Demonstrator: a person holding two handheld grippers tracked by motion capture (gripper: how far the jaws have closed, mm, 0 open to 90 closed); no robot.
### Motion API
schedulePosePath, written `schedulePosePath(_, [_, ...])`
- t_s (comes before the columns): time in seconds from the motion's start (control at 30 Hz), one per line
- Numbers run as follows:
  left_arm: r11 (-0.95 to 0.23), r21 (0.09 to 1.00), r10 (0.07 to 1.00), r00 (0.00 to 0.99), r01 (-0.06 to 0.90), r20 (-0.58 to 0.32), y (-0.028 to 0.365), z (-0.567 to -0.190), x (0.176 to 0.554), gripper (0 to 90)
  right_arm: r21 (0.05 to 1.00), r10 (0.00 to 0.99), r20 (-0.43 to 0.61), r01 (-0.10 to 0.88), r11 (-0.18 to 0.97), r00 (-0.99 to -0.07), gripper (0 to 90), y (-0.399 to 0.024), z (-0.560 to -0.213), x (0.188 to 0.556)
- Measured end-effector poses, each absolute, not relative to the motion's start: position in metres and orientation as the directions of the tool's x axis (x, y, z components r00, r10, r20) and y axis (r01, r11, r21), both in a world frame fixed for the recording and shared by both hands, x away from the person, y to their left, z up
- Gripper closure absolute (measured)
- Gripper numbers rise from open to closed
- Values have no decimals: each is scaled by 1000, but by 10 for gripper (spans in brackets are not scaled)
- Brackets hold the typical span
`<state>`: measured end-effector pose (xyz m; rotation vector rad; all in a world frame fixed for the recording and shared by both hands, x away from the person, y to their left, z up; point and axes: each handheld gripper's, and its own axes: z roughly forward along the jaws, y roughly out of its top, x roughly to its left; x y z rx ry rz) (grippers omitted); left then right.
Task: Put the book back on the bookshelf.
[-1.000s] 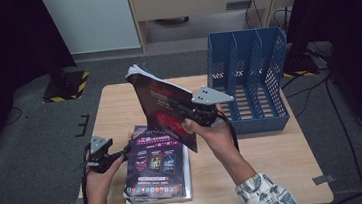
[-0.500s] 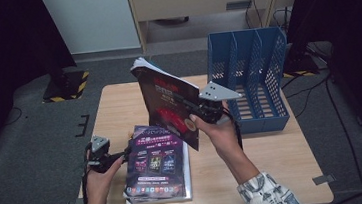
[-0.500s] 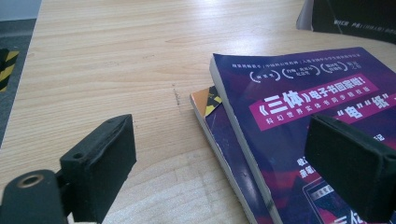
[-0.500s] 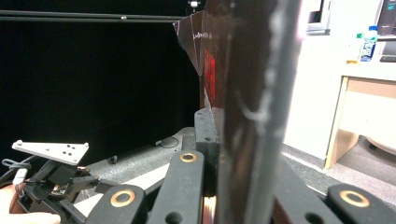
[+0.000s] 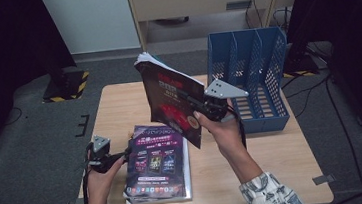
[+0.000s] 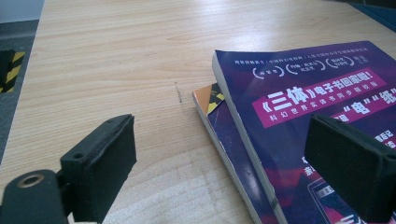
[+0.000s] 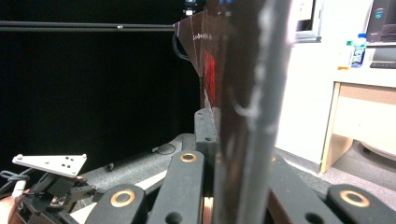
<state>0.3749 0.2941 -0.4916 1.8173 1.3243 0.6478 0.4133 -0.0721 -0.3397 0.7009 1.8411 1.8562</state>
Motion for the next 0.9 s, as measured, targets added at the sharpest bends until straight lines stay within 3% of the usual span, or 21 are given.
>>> schedulePosePath(0.9, [-189,819,945,326,542,2,291,-492,374,85,997,657,82,62,-54,-750,871,-88,-330,416])
